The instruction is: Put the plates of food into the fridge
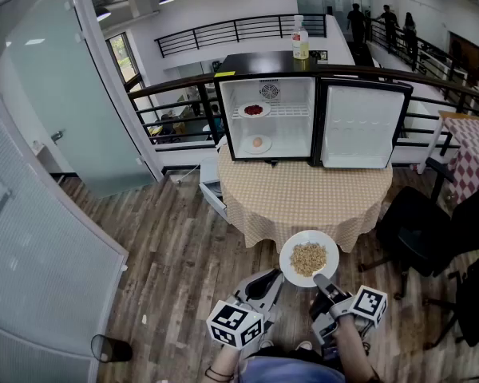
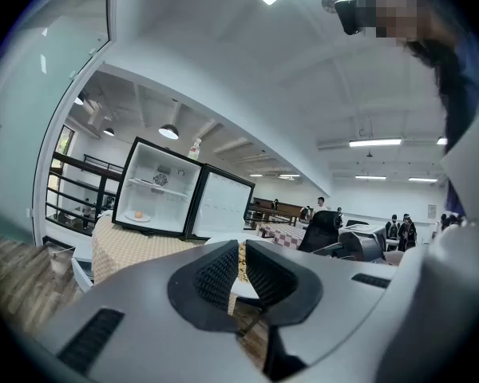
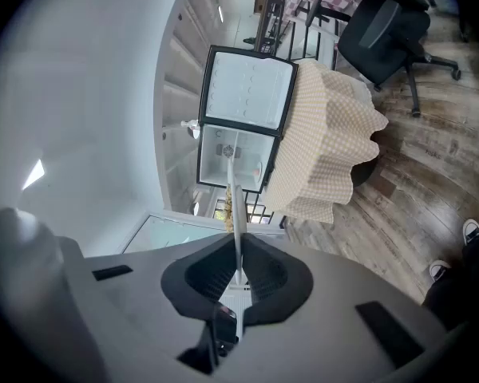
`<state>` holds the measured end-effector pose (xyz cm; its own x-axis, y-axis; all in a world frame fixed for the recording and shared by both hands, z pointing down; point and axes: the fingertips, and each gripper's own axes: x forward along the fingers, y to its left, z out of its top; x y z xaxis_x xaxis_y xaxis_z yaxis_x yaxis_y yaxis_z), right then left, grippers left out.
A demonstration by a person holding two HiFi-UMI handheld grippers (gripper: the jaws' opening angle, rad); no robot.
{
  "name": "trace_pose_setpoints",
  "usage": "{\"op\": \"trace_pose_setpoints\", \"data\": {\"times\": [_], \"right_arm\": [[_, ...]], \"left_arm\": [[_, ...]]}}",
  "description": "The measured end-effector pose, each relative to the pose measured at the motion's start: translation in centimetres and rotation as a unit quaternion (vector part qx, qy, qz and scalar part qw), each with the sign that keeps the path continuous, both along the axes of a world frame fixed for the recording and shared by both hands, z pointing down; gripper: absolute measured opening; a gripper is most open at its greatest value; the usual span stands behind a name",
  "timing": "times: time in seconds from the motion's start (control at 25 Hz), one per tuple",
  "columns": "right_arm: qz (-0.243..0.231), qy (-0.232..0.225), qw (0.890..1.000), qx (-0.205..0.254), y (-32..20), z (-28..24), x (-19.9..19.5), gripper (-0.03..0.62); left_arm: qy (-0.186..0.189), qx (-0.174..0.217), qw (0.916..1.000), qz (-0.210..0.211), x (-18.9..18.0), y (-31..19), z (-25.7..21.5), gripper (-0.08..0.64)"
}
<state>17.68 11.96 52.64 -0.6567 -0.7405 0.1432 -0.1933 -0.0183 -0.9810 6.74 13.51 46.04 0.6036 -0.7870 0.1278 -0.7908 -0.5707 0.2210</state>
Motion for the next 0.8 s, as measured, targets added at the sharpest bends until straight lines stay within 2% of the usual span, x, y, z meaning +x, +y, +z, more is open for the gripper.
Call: {"op": "trace_pose_setpoints", "data": {"times": [0.28, 0.8], "right_arm": [[0.008, -0.026, 1.000, -0.003, -0.6, 0.1, -0.4, 0.026], [0.016, -0.013, 1.000, -0.012, -1.9, 1.1, -2.3, 0.026]], "left_arm": [[-0.001, 0.001, 1.0000, 0.002, -0.6, -0.5, 0.0, 0.031], [0.003, -0.002, 1.0000, 0.009, -2.7, -1.5, 0.4, 0.031]]}}
